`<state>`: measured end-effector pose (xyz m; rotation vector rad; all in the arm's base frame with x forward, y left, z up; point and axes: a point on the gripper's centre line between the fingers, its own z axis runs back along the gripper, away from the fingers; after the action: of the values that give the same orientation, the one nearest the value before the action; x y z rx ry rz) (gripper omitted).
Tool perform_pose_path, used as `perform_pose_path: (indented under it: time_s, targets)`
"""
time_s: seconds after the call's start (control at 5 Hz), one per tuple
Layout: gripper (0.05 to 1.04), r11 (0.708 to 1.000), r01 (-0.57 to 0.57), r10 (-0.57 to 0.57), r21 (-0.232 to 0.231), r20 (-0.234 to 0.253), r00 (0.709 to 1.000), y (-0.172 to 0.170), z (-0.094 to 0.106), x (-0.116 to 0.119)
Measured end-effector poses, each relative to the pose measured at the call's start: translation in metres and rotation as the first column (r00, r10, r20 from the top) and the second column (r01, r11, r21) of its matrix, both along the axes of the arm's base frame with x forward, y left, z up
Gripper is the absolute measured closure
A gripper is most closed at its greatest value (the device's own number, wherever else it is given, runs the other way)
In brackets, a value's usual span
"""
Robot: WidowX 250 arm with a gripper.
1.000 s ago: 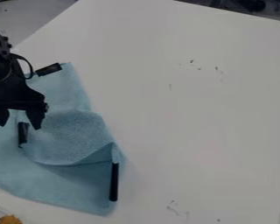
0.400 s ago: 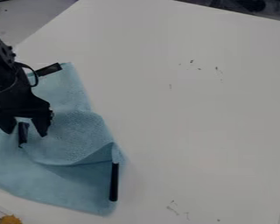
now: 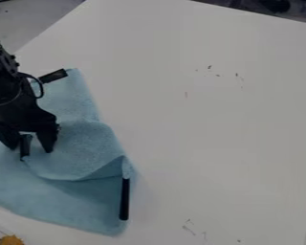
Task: Unfold the cloth from bottom left to top right
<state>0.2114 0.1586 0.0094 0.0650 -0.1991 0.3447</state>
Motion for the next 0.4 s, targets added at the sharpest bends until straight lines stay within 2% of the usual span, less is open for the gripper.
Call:
perform_pose_path:
  time_s: [0.4]
  targets:
    - [0.712, 1.000, 0.003, -0.003, 0.001, 0.002, 1.000, 0.0037, 0.0010, 0.0021]
